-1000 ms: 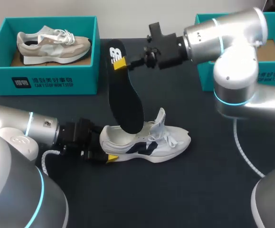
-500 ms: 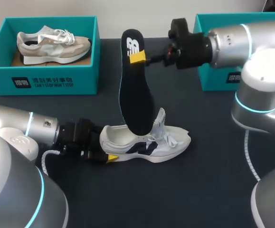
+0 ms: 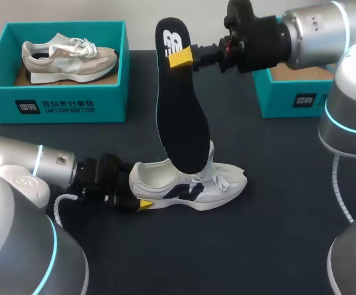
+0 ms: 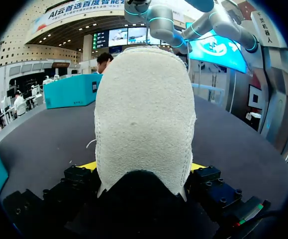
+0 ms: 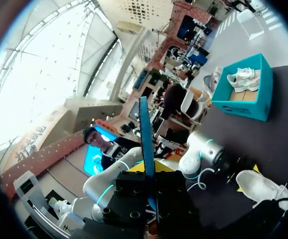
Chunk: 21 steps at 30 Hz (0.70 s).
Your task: Take the shoe out of the shoebox, open the shoe tongue, remove and reinsert the insole, then place the shoe into the shoebox
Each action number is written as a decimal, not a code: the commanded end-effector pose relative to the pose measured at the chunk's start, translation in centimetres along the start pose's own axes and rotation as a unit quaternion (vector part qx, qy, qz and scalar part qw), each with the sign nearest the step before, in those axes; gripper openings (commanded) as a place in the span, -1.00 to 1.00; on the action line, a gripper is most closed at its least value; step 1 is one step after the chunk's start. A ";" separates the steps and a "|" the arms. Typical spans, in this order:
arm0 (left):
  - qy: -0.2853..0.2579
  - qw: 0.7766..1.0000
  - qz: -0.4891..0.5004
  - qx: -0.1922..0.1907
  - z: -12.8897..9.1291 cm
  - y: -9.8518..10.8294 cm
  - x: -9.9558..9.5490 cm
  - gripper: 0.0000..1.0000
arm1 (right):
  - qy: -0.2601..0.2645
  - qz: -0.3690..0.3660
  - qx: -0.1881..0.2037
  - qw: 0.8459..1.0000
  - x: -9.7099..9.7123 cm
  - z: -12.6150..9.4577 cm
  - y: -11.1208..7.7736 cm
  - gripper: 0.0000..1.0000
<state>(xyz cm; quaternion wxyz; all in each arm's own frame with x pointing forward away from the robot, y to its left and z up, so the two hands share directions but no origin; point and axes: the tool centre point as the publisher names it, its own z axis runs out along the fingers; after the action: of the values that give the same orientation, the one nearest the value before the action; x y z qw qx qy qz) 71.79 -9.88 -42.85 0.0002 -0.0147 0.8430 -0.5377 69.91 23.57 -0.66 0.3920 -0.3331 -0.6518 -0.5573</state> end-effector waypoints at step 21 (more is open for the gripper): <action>-0.001 1.000 0.000 -0.001 0.8 0.5 0.1 -1.00 | -0.060 0.040 -0.036 0.997 5.5 -2.0 -5.5 -1.00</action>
<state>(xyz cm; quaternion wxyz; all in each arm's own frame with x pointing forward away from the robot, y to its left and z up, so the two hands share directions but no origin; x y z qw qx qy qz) 71.80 -9.88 -42.86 0.0002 -0.0148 0.8430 -0.5376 63.74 21.36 1.94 0.3664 -0.4008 -0.6438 -0.5391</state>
